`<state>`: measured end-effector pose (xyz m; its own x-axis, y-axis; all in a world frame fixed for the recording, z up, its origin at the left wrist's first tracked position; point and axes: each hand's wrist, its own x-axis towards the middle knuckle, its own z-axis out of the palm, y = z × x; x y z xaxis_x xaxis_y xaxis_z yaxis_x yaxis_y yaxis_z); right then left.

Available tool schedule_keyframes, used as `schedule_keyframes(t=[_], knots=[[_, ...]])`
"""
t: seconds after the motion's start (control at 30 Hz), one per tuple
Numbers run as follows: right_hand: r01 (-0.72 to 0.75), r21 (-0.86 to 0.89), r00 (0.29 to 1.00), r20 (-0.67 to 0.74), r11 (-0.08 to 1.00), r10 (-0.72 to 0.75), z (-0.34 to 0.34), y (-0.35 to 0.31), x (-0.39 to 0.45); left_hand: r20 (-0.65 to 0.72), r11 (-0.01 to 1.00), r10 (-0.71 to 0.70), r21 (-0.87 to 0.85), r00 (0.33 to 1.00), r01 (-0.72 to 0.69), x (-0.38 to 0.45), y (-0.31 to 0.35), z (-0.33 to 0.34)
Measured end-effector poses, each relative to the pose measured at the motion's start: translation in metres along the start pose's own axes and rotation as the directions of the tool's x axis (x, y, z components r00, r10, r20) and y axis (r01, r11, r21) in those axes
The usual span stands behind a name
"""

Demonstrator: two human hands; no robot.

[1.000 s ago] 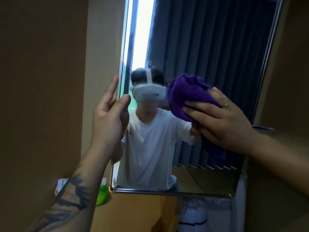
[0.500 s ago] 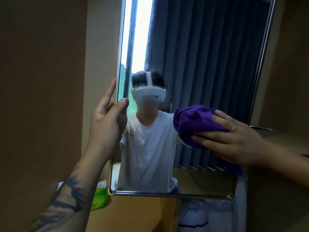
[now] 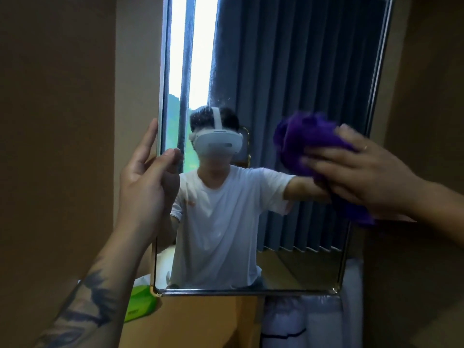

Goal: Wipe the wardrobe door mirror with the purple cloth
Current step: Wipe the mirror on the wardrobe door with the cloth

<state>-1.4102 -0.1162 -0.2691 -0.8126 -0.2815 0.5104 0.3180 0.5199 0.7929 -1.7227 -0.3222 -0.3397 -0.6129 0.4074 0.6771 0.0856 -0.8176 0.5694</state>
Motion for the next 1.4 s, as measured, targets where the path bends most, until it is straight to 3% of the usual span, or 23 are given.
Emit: schedule_keyframes(t=[0.07, 0.1, 0.17, 0.27, 0.33, 0.43, 0.47, 0.5, 0.57, 0.63, 0.67, 0.73, 0.8, 0.83, 0.93, 1.0, 1.03, 1.13, 1.23, 1.33, 1.4], knots=[[-0.192, 0.068, 0.978, -0.067, 0.979, 0.197, 0.003, -0.011, 0.000, -0.010, 1.000, -0.008, -0.022, 1.000, 0.008, -0.001, 0.001, 0.001], [-0.194, 0.080, 0.975, -0.092, 0.978, 0.202, 0.009, -0.023, -0.003, -0.016, 1.000, -0.003, -0.023, 1.000, 0.003, -0.002, 0.001, 0.002], [-0.021, 0.050, 0.996, -0.084, 0.999, 0.025, 0.020, -0.042, -0.015, -0.015, 1.000, 0.007, -0.007, 1.000, -0.007, -0.002, 0.002, 0.003], [0.254, -0.007, 0.967, 0.022, 0.967, -0.253, 0.015, -0.028, -0.015, -0.019, 1.000, 0.013, 0.017, 1.000, -0.013, -0.002, 0.002, 0.003], [0.141, -0.039, 0.990, -0.006, 0.989, -0.141, 0.005, -0.007, -0.005, -0.020, 1.000, 0.021, 0.009, 1.000, -0.021, -0.001, -0.001, 0.002], [-0.229, 0.057, 0.971, -0.061, 0.972, 0.233, -0.002, -0.003, 0.000, -0.007, 1.000, 0.021, 0.009, 1.000, -0.021, 0.000, -0.002, 0.000], [-0.242, 0.070, 0.967, -0.058, 0.968, 0.247, 0.001, -0.013, -0.002, -0.004, 1.000, 0.026, 0.017, 1.000, -0.026, 0.000, -0.002, 0.000], [-0.176, 0.066, 0.983, -0.050, 0.982, 0.179, 0.007, -0.024, -0.007, -0.002, 0.999, 0.030, 0.024, 1.000, -0.030, 0.000, -0.002, -0.001], [0.097, 0.066, 0.995, 0.014, 0.993, -0.098, 0.017, -0.036, -0.019, 0.001, 0.999, 0.026, 0.044, 1.000, -0.026, -0.001, -0.001, 0.000], [0.294, 0.030, 0.951, 0.088, 0.955, -0.295, 0.012, -0.019, -0.020, 0.001, 0.999, 0.016, 0.047, 1.000, -0.016, 0.000, -0.002, -0.002], [0.283, -0.011, 0.956, 0.089, 0.959, -0.280, 0.008, -0.008, -0.016, 0.007, 0.999, 0.006, 0.040, 1.000, -0.006, 0.001, -0.003, -0.003], [0.047, -0.021, 0.999, 0.023, 0.999, -0.046, -0.002, 0.011, -0.006, 0.025, 1.000, -0.017, 0.016, 1.000, 0.017, 0.002, -0.004, -0.004], [-0.185, 0.067, 0.981, -0.039, 0.981, 0.187, -0.005, 0.006, -0.006, 0.033, 1.000, -0.030, 0.005, 0.999, 0.030, 0.003, -0.005, -0.005], [-0.217, 0.093, 0.974, -0.042, 0.972, 0.221, -0.002, -0.005, -0.010, 0.037, 1.000, -0.031, 0.004, 0.999, 0.031, 0.003, -0.004, -0.006], [-0.010, 0.054, 1.000, 0.004, 0.998, 0.010, 0.015, -0.039, -0.030, 0.041, 1.000, -0.019, 0.025, 0.999, 0.018, 0.005, -0.004, -0.007], [0.174, 0.002, 0.982, 0.069, 0.985, -0.174, 0.014, -0.026, -0.037, 0.033, 0.999, -0.010, 0.032, 0.999, 0.009, 0.005, -0.005, -0.007], [0.196, -0.038, 0.978, 0.084, 0.980, -0.192, 0.009, -0.013, -0.032, 0.024, 1.000, -0.005, 0.030, 1.000, 0.004, 0.004, -0.005, -0.007], [-0.081, -0.049, 0.997, 0.006, 0.995, 0.082, -0.009, 0.013, -0.008, 0.040, 1.000, -0.011, 0.011, 0.999, 0.011, 0.004, -0.007, -0.007], [-0.315, 0.085, 0.944, -0.079, 0.945, 0.321, -0.003, -0.018, 0.001, 0.036, 0.999, -0.010, 0.042, 0.999, 0.008, 0.002, -0.005, -0.005], [-0.139, 0.072, 0.989, -0.039, 0.988, 0.142, 0.019, -0.053, -0.019, 0.015, 0.996, 0.010, 0.084, 1.000, -0.012, -0.002, 0.001, -0.002], [0.001, 0.006, 1.000, -0.006, 1.000, -0.001, 0.017, -0.037, -0.024, 0.032, 0.997, 0.014, 0.071, 0.999, -0.016, -0.001, 0.001, -0.003]])
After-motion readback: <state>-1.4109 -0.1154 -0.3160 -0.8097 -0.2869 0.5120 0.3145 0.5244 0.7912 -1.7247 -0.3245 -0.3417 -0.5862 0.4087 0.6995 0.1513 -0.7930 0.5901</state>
